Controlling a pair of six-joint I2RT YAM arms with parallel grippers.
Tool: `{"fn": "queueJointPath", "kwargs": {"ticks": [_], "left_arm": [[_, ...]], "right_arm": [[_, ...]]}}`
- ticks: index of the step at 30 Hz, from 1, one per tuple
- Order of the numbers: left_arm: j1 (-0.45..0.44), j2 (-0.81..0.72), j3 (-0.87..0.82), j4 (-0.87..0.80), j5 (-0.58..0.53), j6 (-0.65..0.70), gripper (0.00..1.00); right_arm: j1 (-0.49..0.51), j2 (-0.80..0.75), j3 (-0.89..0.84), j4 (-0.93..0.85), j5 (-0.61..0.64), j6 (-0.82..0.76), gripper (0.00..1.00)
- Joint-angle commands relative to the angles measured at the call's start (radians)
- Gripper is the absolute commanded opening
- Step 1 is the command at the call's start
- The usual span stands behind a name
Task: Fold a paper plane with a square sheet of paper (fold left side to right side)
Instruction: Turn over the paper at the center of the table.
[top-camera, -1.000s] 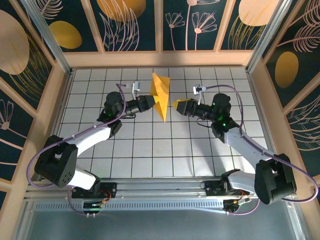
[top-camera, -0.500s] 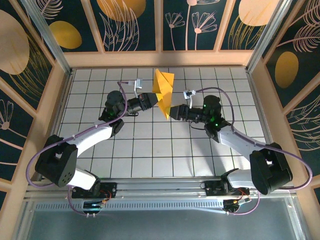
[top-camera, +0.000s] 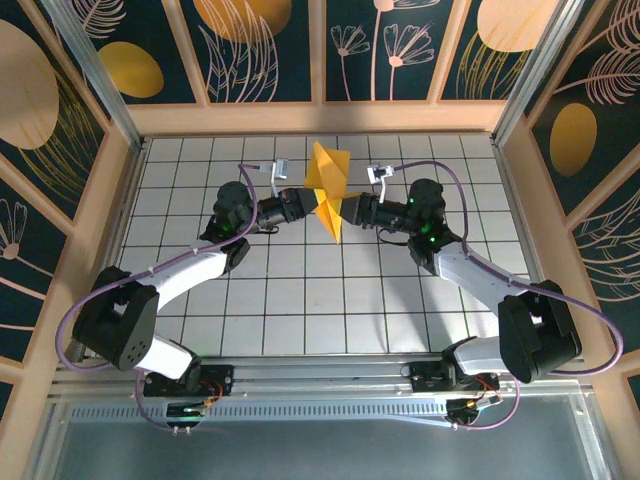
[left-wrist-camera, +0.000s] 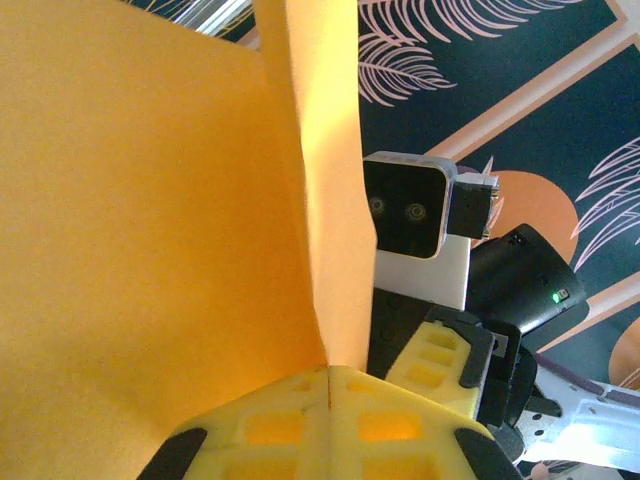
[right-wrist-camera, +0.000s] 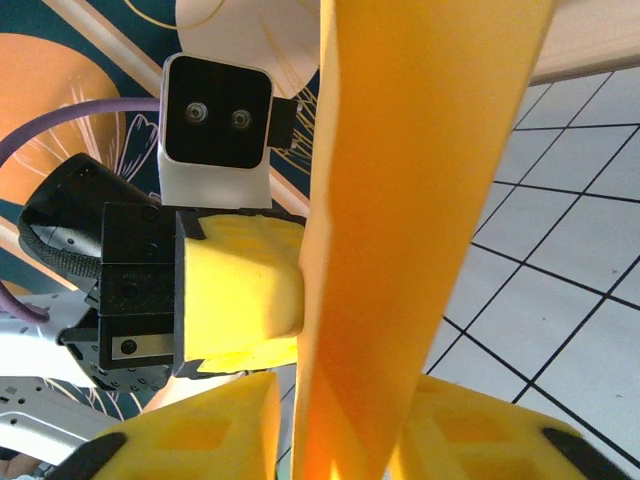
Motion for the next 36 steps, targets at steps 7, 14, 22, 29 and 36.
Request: {"fn": "queueJointPath", "kwargs": {"ticks": [7,14,22,29,36], "left_arm": [[-0.004,-0.002,0.03,-0.066,-0.046,0.059,0.23],[-0.004,-0.138,0.017,-0.305,-0.278,0.233,0.41],[-0.004,-0.353,-0.067,-0.482,-0.63,0.369,0.53],[-0.004,-0.487,-0.112,-0.621,-0.867,0.436,0.61],[-0.004,-0.576,-0.166,-0.652,-1.021,0.414,0.64]], "right_arm": [[-0.014,-0.039,0.035,-0.057,0.006,-0.043,0.05],[-0.013,-0.076,0.052,-0.211,0.092,-0.132,0.0],[0.113,-0.099,0.202,-0.661,0.61,-0.401,0.0],[0.287,0.033,0.378,-0.98,1.221,-0.458,0.0],[0.382,0.264,0.539,-1.227,1.582,-0.45,0.0]]}}
